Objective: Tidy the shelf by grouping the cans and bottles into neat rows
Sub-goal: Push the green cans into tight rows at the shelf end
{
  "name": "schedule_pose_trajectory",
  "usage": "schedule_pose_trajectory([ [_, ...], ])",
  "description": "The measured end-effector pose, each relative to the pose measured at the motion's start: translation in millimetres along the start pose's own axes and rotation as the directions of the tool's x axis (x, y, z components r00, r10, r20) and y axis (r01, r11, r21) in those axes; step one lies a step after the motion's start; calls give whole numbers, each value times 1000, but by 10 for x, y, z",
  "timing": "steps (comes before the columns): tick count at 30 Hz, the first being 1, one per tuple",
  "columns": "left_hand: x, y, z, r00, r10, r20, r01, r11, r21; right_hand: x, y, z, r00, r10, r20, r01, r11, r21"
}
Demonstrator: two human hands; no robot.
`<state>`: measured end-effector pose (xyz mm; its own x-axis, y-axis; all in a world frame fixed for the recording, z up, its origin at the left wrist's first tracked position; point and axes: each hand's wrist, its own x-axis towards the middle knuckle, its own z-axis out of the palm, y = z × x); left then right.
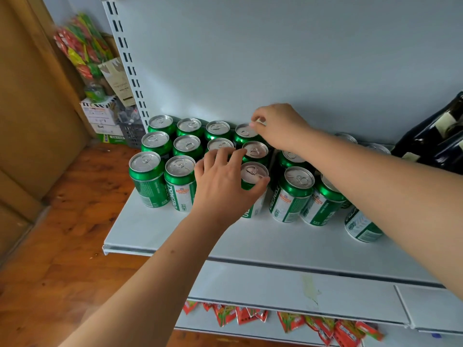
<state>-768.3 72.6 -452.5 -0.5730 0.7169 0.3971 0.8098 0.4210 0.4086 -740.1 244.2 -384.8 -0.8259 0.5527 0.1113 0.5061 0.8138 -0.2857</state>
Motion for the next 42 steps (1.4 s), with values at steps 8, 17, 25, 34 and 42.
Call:
schedule_pose_trajectory([
  [8, -58, 151, -4, 980, 170, -99, -169, 985, 24, -72, 281, -52, 998, 5, -65, -3, 1000, 28],
  [17, 34, 719, 352, 987, 153, 39, -156, 983, 99, -448, 560, -147, 982, 170, 84, -139, 945, -295],
  [25, -15, 587, 296, 996, 61, -64, -66, 995, -79, -398, 501, -39, 991, 133, 18, -132, 990, -49],
  [34, 0, 547, 312, 993, 116, 38, -117, 992, 37, -35, 690, -165, 999, -33, 13, 35, 991, -130],
  [42, 0, 779, 242, 959, 260, -109, -259, 966, 19, -241, 803, -251, 989, 109, -96, -119, 987, -108],
])
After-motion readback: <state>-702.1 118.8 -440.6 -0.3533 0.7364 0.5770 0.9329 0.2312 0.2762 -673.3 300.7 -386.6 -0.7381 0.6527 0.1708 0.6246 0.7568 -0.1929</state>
